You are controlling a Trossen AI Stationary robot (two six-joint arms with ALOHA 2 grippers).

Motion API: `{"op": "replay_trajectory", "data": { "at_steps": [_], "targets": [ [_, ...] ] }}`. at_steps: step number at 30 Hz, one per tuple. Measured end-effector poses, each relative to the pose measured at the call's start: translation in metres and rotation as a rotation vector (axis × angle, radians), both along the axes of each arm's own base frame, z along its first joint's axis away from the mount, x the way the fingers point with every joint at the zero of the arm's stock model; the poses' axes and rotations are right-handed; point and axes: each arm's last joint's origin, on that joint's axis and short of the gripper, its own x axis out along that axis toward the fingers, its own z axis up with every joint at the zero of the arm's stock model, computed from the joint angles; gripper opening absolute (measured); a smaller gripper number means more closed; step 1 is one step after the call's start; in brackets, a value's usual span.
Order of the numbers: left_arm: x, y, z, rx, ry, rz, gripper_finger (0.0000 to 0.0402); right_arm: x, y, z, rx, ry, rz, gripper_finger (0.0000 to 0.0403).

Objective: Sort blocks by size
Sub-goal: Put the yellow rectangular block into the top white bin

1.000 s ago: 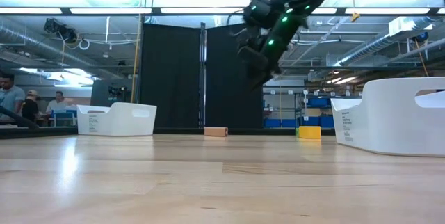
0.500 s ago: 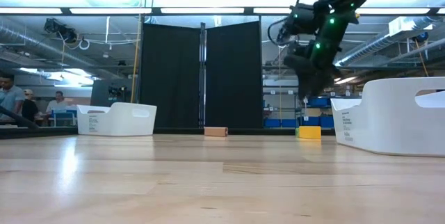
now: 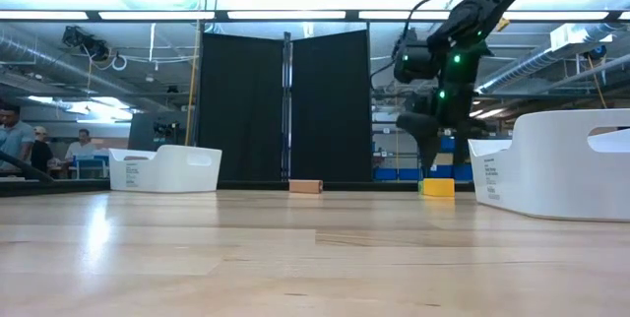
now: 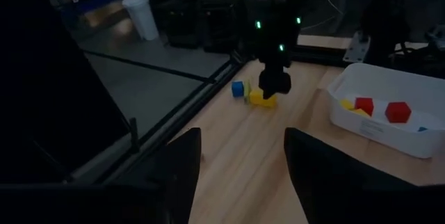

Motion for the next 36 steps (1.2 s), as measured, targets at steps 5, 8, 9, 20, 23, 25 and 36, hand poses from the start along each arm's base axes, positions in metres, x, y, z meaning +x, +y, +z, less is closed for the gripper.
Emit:
{"op": "replay_trajectory", "data": {
  "at_steps": [5, 8, 9, 20, 23, 25, 36],
  "targets": [
    [-0.001, 0.001, 0.001, 0.009, -0.001, 0.004, 0.0214, 0.003, -0.005, -0.015, 0.002, 0.042, -0.020, 0.0328],
    [-0.001, 0.001, 0.001, 0.009, -0.002, 0.005, 0.0214, 0.006, -0.007, -0.022, 0.006, 0.047, -0.023, 0.0309],
    [-0.001, 0.001, 0.001, 0.007, -0.003, 0.005, 0.0214, 0.006, -0.007, -0.024, 0.008, 0.051, -0.024, 0.0301],
    [-0.001, 0.001, 0.001, -0.009, -0.014, 0.012, 0.0214, 0.011, -0.010, -0.038, 0.034, 0.060, -0.018, 0.0157],
    [-0.001, 0.001, 0.001, -0.010, -0.017, 0.013, 0.0214, 0.012, -0.005, -0.036, 0.037, 0.064, -0.006, 0.0143],
    [-0.001, 0.001, 0.002, -0.011, -0.021, 0.014, 0.0214, 0.014, -0.001, -0.035, 0.042, 0.060, 0.010, 0.0143],
    [0.000, 0.000, 0.004, -0.014, -0.047, 0.016, 0.0214, 0.070, 0.038, -0.013, -0.057, -0.352, 0.202, 0.0143]
  ]
}}
